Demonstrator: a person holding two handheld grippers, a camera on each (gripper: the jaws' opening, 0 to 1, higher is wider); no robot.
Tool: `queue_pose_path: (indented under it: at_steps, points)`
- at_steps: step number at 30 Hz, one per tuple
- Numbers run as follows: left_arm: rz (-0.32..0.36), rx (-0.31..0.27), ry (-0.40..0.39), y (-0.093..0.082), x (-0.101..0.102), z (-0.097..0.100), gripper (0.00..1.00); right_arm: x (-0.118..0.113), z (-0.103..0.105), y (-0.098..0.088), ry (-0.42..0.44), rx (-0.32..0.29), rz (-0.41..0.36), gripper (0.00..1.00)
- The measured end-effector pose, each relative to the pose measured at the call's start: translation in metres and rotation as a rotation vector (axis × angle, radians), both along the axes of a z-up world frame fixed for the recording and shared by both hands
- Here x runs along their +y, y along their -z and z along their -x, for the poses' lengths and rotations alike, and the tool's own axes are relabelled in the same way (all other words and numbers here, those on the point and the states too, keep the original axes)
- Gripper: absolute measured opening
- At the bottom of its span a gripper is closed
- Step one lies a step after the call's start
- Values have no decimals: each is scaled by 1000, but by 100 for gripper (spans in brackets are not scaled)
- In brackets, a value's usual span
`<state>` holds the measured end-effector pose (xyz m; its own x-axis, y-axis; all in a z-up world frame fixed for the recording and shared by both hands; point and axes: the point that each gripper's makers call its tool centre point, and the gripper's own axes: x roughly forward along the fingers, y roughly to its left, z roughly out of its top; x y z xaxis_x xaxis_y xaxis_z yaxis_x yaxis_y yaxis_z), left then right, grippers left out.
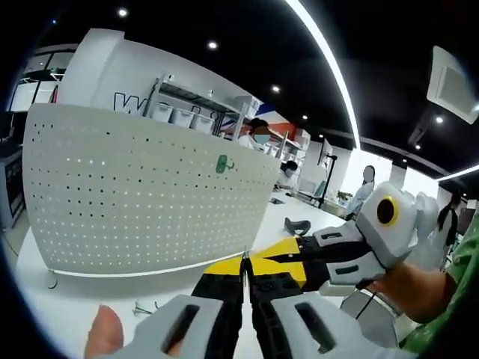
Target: Insert the hook assembly into the mounting plate slot until the hook locks in place.
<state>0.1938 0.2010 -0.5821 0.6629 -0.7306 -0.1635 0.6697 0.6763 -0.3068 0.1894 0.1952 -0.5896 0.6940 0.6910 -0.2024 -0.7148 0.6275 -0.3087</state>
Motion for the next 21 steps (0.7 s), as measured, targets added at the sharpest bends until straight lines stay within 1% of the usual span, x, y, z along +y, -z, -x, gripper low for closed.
queue_pose_path:
  at_steps: [4,11,21]
  points:
    - [0,2,3,0,-1,0,2,-1,0,0,4,7,-9,1]
    - [-10,-14,12,-1,-1,0,2,-1,0,-1,6,25,-35,1]
    - [-18,-43,27,-4,-4,1,5,-4,-1,-3,19,28,-50,1]
